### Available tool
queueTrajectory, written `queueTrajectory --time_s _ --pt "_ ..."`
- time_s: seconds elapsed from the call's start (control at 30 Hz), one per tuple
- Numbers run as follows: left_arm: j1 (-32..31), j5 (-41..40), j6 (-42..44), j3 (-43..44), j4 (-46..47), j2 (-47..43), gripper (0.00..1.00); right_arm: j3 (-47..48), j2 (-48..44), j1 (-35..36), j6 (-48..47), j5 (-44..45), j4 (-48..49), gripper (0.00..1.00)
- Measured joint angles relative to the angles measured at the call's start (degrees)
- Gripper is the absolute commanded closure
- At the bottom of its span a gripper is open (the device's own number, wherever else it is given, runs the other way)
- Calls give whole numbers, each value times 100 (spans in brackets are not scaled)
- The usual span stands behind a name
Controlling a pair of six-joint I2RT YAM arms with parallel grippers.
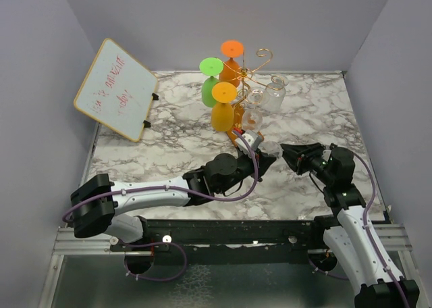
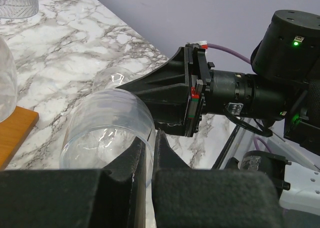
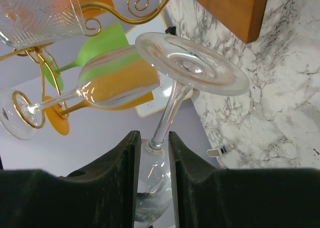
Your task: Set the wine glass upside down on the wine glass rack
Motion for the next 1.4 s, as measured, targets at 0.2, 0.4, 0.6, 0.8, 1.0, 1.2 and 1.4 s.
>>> queueTrajectory --time_s 0.2,0.4,0.6,0.8,1.0,1.2,1.4 --pt "-20 7 0 0 118 0 100 0 94 0 24 31 291 67" --pt "-22 33 0 0 175 0 100 81 358 0 39 31 372 77" --pt "-22 61 -15 -4 247 11 84 225 424 -4 210 144 376 99" --pt "-31 28 -243 -210 254 -76 33 273 343 -4 -267 490 304 99" --pt "142 24 -734 -557 162 -841 14 345 -149 -4 -1991 1290 225 99" --pt "634 326 -1392 -719 105 -1641 8 345 -706 -4 -4175 1405 734 99" --pt "1499 1676 -2199 -533 -31 -1421 8 275 -772 -4 -5641 721 1342 99"
